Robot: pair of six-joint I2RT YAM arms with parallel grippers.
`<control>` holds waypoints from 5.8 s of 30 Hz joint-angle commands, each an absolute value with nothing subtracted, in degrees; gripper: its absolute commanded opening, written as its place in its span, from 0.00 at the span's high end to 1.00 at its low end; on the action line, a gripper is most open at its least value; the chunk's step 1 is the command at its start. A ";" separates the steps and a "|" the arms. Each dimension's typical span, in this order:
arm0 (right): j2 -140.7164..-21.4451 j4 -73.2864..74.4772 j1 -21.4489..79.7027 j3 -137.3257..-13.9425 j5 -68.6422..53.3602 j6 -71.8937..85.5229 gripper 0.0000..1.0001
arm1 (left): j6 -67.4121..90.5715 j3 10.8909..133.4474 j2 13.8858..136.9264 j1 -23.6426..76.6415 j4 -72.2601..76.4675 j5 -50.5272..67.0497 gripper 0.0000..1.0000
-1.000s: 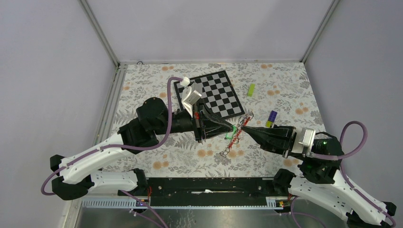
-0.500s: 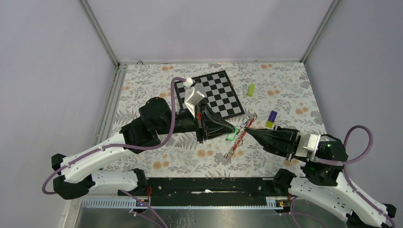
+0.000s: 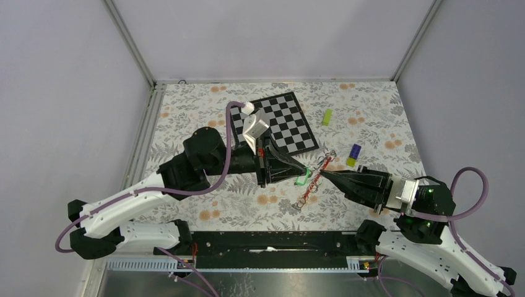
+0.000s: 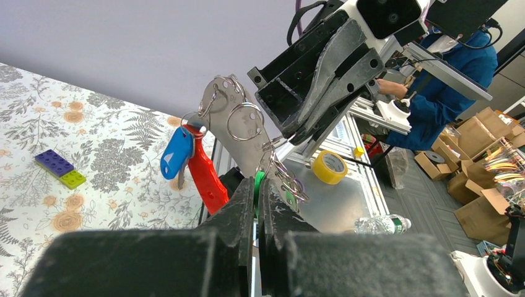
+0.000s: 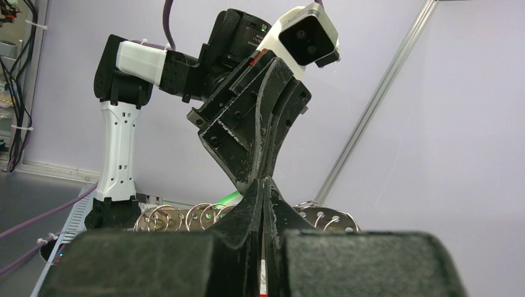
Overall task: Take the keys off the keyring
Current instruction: Remove the key from the keyring.
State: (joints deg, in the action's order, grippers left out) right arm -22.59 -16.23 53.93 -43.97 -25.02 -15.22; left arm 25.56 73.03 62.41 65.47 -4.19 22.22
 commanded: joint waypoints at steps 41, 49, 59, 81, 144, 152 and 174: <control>-21.61 -7.97 53.88 -50.79 -26.93 -14.76 0.86 | 26.65 73.78 64.68 65.04 -3.60 24.77 1.00; -21.47 6.30 53.88 -53.49 -26.31 -14.99 0.74 | 25.14 75.70 64.47 65.04 -5.84 24.04 1.00; -18.12 3.81 53.88 -46.97 -23.68 -13.37 0.71 | 24.17 76.37 63.38 65.04 -7.09 24.04 1.00; -18.35 -1.70 53.83 -42.46 -19.50 -14.24 0.67 | 23.82 77.43 63.82 65.04 -7.74 25.76 1.00; -17.55 -3.81 53.88 -43.39 -19.69 -14.38 1.00 | 23.91 76.55 62.71 65.04 -7.16 24.26 1.00; -16.68 -2.80 53.88 -44.05 -19.51 -14.93 1.00 | 23.89 76.64 62.77 65.04 -7.24 23.94 1.00; -13.76 -4.40 53.88 -44.23 -20.03 -15.56 1.00 | 24.51 76.20 62.66 65.05 -7.33 23.07 1.00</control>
State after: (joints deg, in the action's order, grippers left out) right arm -15.59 -0.30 53.93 -41.39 -20.16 -15.20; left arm 24.47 74.61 65.19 65.43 -10.63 25.26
